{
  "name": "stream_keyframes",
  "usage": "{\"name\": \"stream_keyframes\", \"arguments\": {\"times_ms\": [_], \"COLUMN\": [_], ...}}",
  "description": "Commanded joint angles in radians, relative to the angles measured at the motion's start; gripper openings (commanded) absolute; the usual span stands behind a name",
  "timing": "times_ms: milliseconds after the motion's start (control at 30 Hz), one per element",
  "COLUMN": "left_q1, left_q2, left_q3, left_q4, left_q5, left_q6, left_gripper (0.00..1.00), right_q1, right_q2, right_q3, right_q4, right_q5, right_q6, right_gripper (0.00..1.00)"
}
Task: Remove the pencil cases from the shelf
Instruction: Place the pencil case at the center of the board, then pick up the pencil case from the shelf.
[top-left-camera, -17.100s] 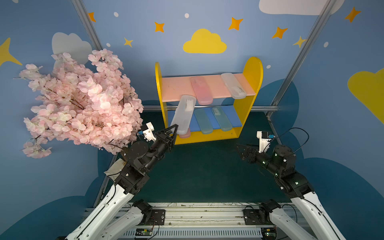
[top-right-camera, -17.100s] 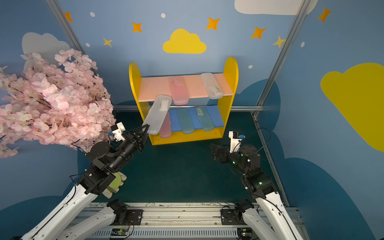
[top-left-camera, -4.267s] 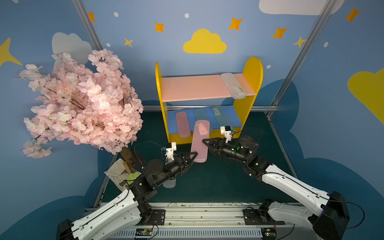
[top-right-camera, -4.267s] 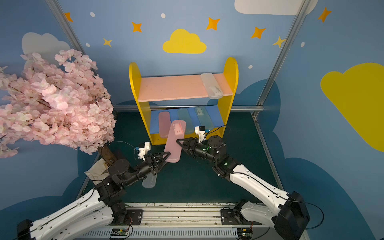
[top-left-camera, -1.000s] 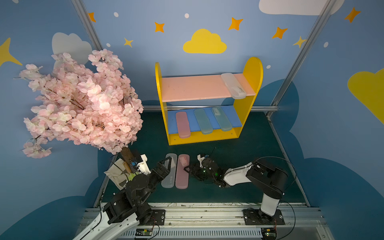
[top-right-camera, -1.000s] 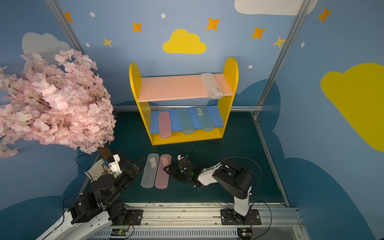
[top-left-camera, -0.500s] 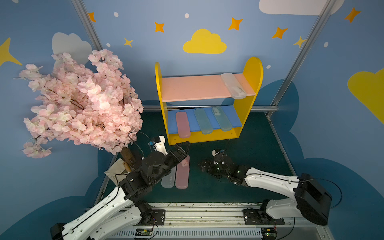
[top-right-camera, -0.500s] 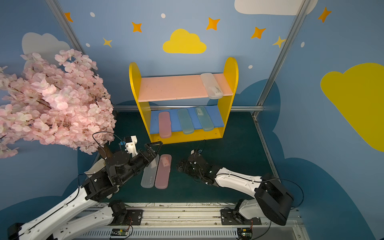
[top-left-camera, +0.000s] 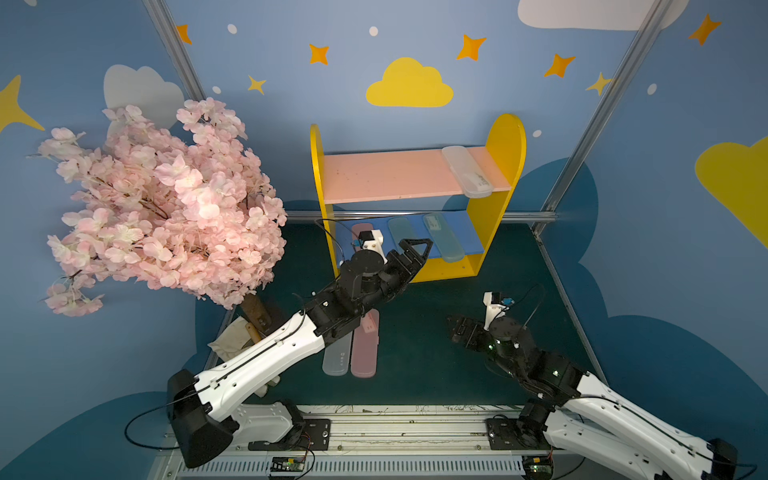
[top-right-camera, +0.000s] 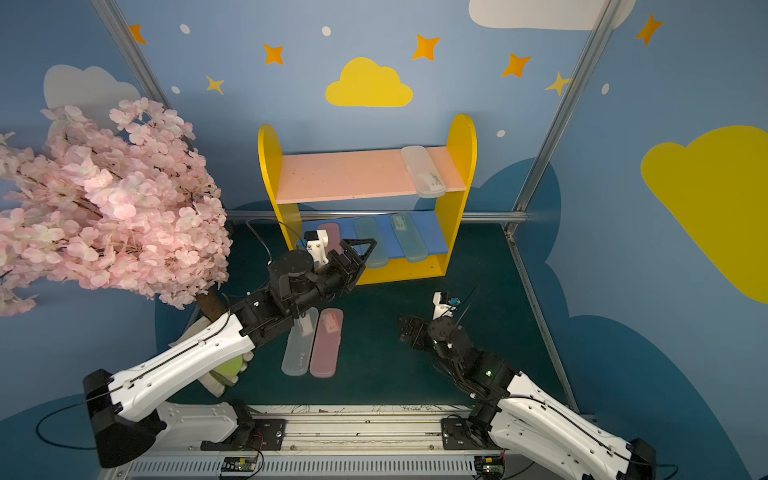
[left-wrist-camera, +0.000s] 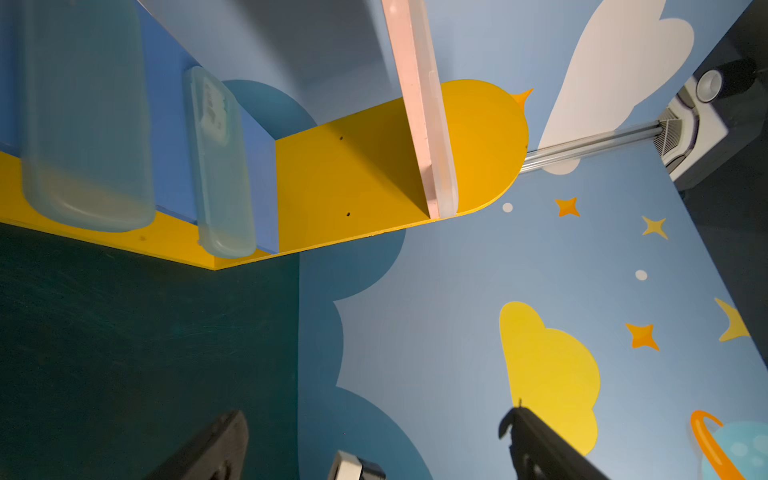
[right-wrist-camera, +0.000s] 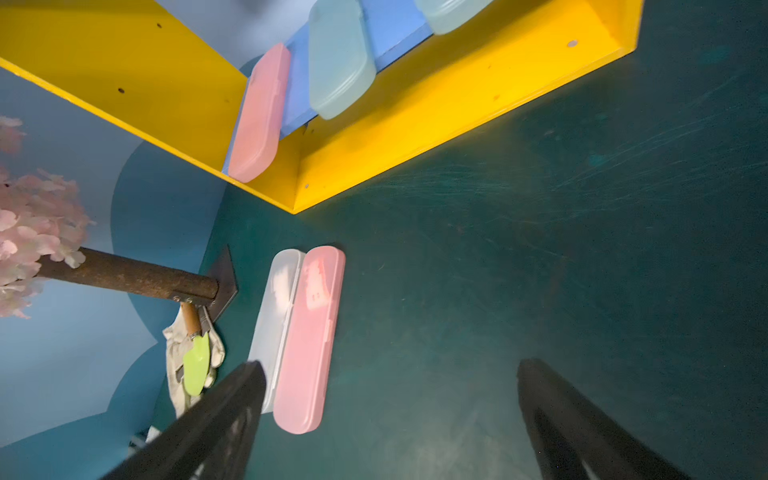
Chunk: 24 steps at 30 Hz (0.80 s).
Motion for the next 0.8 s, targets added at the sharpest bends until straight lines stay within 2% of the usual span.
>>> {"name": "stream_keyframes", "arguments": {"times_ms": [0,200,400,767], "left_q1": [0.001,0.009,0.027,0.067], "left_q2": [0.076,0.248,0.416,0.734], "left_q3": [0.08,0.261,0.42,0.838], "left_q4": [0.08,0.087,0.147,0.083], "left_q5": [0.006,-0.012,0.012,0.141], "left_q6": [-0.069,-0.134,-0.21,-0.278], "left_gripper": [1.0,0.99,0.94,0.8], "right_q1": [-0.011,-0.015,-0.016,-0.017], "right_q2": [-0.081,-0.19,-0.238,-0.277], "right_q3": [-0.03,-0.038,-0.043,-0.052], "right_q4": [-0.07,-0.115,-0.134,-0.149], "right_q5": [0.102,0.157,0.17,0.182], "right_q6": [-0.042,-0.063,-0.065,-0.052], "right_gripper": [0.99,0.99,0.99,0.99]}}
